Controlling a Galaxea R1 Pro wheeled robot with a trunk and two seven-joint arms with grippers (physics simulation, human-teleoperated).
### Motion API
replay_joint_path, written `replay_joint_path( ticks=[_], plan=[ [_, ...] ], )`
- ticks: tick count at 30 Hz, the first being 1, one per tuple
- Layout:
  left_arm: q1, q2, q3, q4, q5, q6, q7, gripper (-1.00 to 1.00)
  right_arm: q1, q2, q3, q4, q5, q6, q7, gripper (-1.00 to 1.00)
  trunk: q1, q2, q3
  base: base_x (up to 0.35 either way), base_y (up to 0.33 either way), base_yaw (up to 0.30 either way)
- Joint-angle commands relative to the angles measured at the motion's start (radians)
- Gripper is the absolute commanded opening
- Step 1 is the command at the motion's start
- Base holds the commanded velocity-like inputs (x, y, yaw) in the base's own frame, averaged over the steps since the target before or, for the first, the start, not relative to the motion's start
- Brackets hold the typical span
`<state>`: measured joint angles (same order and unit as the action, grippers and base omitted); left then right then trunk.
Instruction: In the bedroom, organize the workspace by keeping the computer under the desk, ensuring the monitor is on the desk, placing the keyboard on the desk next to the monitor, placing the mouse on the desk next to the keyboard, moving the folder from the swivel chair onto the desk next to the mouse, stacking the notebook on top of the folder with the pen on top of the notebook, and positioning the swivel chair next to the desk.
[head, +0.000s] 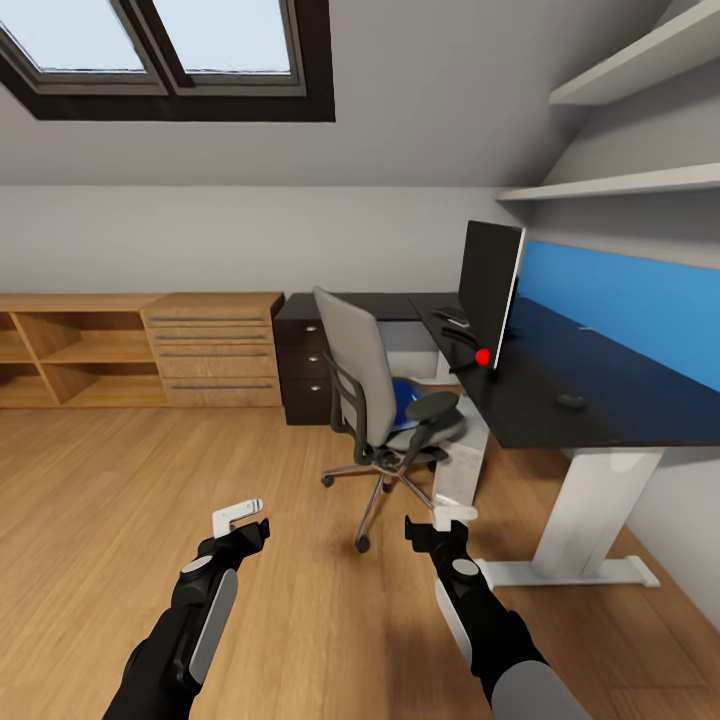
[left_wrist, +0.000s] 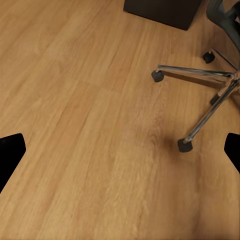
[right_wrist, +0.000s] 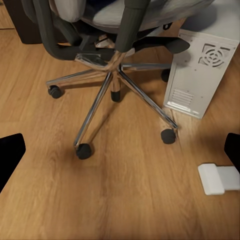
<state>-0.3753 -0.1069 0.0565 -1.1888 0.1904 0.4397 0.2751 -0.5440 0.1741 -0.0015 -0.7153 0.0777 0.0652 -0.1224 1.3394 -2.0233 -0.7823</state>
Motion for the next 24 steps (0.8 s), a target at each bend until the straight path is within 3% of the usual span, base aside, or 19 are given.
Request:
replay_joint_path(
  ticks=[1, 24],
  plan=[
    [-0.001, -0.001, 0.0, -0.001, 0.011, 0.004, 0.006, 1.0, 0.0, 0.0, 0.0, -0.006, 0.008, 0.007, -0.003, 1.0, 0.004, -0.008, -0.004, 0.0, 0.0, 0.0],
    [-0.001, -0.001, 0.0, 0.0, 0.007, 0.004, 0.007, 1.0, 0.002, 0.0, 0.0, -0.013, 0.008, 0.007, -0.004, 1.0, 0.092, -0.169, -0.076, 0.0, 0.0, 0.0]
  ],
)
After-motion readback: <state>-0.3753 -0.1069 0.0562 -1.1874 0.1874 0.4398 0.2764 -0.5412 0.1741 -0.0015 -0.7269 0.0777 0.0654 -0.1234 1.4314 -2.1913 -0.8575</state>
